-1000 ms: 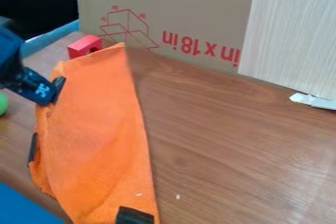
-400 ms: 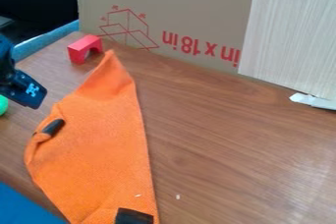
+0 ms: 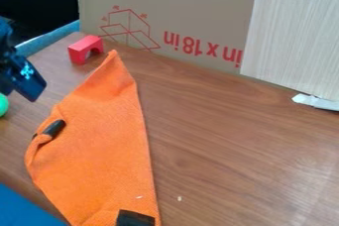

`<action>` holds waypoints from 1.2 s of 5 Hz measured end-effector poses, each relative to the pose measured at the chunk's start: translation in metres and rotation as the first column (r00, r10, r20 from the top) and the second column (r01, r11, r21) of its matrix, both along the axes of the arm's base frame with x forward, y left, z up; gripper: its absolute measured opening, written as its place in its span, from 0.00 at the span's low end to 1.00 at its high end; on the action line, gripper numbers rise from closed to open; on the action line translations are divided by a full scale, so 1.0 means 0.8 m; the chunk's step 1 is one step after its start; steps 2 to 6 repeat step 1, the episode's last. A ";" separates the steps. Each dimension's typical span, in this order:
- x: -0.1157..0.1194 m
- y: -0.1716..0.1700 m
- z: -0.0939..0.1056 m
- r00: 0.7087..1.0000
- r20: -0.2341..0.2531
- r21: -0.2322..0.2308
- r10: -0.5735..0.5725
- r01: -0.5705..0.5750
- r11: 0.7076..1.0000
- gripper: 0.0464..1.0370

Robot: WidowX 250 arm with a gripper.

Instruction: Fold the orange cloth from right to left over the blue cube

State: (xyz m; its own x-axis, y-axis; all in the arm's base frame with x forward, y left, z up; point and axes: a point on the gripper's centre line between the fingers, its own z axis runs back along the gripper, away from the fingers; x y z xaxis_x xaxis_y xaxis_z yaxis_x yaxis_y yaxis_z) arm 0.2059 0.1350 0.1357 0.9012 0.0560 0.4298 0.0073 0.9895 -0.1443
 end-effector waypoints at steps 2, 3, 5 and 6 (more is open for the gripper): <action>0.010 0.004 0.024 0.990 -0.103 -0.006 -0.100 0.100 0.995 0.96; 0.010 0.004 0.024 0.990 -0.103 -0.006 -0.100 0.100 0.995 0.96; 0.010 0.004 0.024 0.990 -0.103 -0.006 -0.100 0.100 0.995 0.96; 0.010 0.004 0.024 0.990 -0.103 -0.006 -0.100 0.100 0.995 0.96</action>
